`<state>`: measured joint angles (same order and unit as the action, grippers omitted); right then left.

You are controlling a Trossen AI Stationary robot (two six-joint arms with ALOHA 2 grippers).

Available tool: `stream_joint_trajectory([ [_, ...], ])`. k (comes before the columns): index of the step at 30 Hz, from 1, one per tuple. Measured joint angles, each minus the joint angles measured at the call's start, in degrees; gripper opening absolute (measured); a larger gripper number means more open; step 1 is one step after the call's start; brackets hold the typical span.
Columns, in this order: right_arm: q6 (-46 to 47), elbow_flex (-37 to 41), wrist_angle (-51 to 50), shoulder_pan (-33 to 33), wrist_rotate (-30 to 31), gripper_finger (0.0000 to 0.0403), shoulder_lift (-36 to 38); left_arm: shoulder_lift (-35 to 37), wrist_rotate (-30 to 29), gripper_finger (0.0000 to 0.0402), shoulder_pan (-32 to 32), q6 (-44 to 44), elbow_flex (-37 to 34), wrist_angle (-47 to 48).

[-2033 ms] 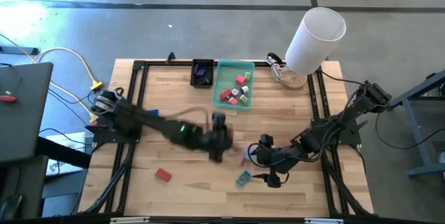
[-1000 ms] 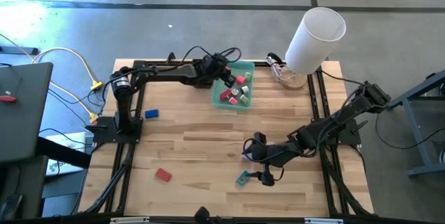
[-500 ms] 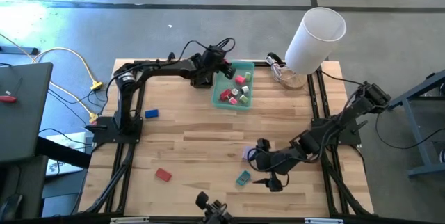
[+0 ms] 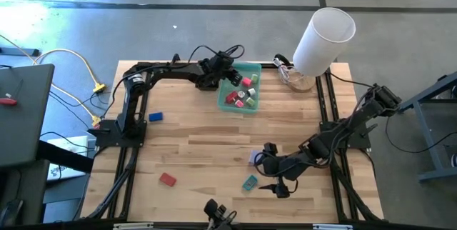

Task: Pick & Place Office items
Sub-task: Put the pink charger adapter into the green bin, then put the blue digital clock into the black bin

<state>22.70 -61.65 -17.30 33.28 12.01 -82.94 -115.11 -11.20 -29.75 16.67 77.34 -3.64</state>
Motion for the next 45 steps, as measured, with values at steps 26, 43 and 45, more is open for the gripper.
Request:
stream_joint_trajectory([
  [26, 4.6, 0.5, -2.2, 0.9, 2.4, 0.0375, 0.0, 27.4, -0.1, 0.0284, 28.1, -22.9, 0.1, 27.1],
  [43, 7.4, 1.7, -2.1, 2.5, 6.0, 0.0375, 0.0, 29.9, -2.9, 0.0284, 63.5, 12.7, 0.0, 57.9],
  [45, 7.4, 1.7, -2.2, 3.0, 6.0, 0.0375, 0.0, 28.7, -5.1, 0.0284, 64.9, 13.5, -0.6, 58.3],
])
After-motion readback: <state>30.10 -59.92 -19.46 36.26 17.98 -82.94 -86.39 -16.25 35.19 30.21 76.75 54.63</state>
